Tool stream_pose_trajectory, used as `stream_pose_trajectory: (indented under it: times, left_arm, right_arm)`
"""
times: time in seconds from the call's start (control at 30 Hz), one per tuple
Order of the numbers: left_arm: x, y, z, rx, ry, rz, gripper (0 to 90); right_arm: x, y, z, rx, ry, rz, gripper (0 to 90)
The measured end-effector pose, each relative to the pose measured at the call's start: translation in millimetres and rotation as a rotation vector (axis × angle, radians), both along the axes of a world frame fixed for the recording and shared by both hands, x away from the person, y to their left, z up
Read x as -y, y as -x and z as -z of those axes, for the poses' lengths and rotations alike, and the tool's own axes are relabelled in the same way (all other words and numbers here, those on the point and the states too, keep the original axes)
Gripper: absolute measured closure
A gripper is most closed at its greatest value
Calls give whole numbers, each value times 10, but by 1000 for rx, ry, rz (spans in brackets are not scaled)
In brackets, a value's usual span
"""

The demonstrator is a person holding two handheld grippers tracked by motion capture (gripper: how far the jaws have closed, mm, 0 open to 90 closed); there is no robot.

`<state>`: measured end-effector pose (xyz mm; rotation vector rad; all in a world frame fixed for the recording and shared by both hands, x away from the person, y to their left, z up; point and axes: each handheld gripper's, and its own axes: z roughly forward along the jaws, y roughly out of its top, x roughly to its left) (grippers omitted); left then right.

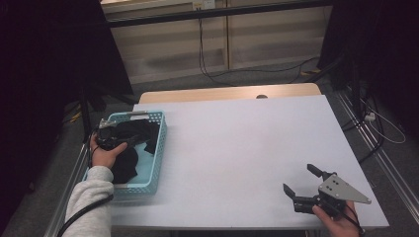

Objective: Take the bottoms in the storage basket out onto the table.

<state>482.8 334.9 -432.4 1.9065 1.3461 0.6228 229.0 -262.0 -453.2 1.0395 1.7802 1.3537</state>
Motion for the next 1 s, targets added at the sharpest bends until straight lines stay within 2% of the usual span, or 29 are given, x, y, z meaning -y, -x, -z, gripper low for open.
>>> stream_pose_trajectory:
  times: [0.13,0.3,0.4,0.53,0.67,0.77,0.8,0.83,0.87,0.9,0.97,1.0]
  left_arm:
    - [0,0,2,-15,-21,12,21]
    - [-10,6,-5,-8,-6,11,31]
    - [-9,6,-3,-18,-22,21,33]
    - [15,2,-16,-15,-3,21,29]
    - [31,-4,-14,-25,-19,12,34]
    - [52,-7,-10,-29,-27,29,32]
    - [62,-5,-5,-44,-6,46,44]
    - [63,-9,11,-78,43,56,104]
    - [65,-9,32,-98,62,50,131]
    - [66,-9,57,-101,53,38,126]
    - [56,-17,82,-131,21,23,126]
    - [47,-22,88,-135,31,16,126]
  right_arm:
    - [-3,-2,2,-1,1,-2,22]
    - [-11,-2,2,-4,1,-2,23]
    - [-15,-4,3,-4,2,-5,23]
    - [-14,-5,4,-5,3,-4,23]
    - [-13,-5,4,-5,4,-4,23]
    - [-14,-2,4,-6,2,-5,23]
    - [-12,-3,4,-6,2,-4,23]
    - [-10,-3,5,-6,0,-2,23]
    - [-8,-4,5,-5,0,-1,23]
    - [-6,-4,6,-6,-1,-3,23]
    - [-6,-2,5,-5,-1,-2,23]
    - [-8,1,3,-6,1,-2,23]
